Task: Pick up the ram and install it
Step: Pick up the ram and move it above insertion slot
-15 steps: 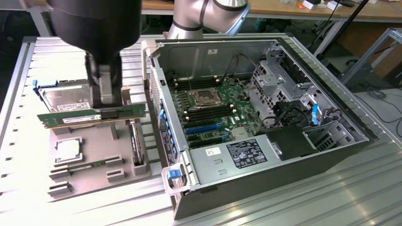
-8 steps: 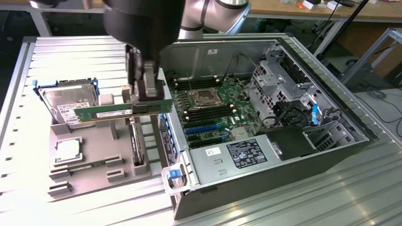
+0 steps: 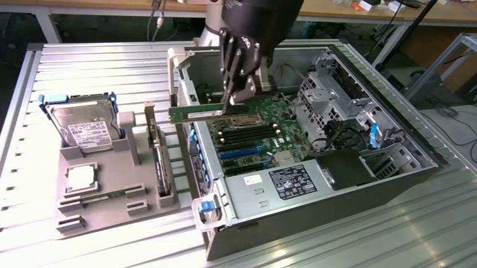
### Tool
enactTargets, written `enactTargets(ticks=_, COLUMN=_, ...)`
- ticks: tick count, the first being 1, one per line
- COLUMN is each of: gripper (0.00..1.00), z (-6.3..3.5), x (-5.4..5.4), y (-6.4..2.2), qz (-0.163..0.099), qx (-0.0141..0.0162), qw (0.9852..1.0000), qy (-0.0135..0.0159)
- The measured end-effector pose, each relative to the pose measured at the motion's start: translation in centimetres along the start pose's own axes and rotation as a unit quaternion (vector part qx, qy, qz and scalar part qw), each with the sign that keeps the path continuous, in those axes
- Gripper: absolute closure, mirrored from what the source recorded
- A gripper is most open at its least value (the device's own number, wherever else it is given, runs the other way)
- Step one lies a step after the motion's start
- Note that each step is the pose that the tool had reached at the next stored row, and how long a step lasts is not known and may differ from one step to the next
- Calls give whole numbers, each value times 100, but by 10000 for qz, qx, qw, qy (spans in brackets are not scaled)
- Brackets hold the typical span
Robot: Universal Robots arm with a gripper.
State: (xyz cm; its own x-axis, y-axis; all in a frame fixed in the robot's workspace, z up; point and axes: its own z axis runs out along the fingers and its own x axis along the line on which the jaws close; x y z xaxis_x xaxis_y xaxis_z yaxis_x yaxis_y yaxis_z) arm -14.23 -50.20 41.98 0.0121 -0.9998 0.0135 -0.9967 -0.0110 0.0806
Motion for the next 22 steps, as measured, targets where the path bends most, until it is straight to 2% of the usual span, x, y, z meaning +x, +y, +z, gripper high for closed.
enactTargets(ticks=3, gripper=86, z=-5, x=-109, y=-265, qz=0, qx=0, qw=10000, qy=0)
enactTargets(ticks=7, gripper=86, z=-18, x=-277, y=-728, qz=1, qx=0, qw=10000, qy=0)
enactTargets(ticks=8, gripper=86, z=-23, x=-328, y=-877, qz=0, qx=0, qw=10000, qy=0)
enactTargets(ticks=10, gripper=86, z=-27, x=-381, y=-1031, qz=0, qx=0, qw=10000, qy=1)
enactTargets(ticks=11, gripper=86, z=-30, x=-423, y=-1151, qz=0, qx=0, qw=10000, qy=0)
enactTargets(ticks=14, gripper=86, z=-31, x=-532, y=-1417, qz=1, qx=0, qw=10000, qy=-1)
enactTargets(ticks=15, gripper=86, z=-23, x=-655, y=-1451, qz=-1, qx=0, qw=10000, qy=0)
enactTargets(ticks=18, gripper=86, z=-6, x=-847, y=-1455, qz=-3, qx=0, qw=10000, qy=3)
enactTargets(ticks=20, gripper=86, z=15, x=-1013, y=-1459, qz=-4, qx=1, qw=10000, qy=4)
enactTargets(ticks=22, gripper=86, z=14, x=-1016, y=-1459, qz=-4, qx=1, qw=10000, qy=4)
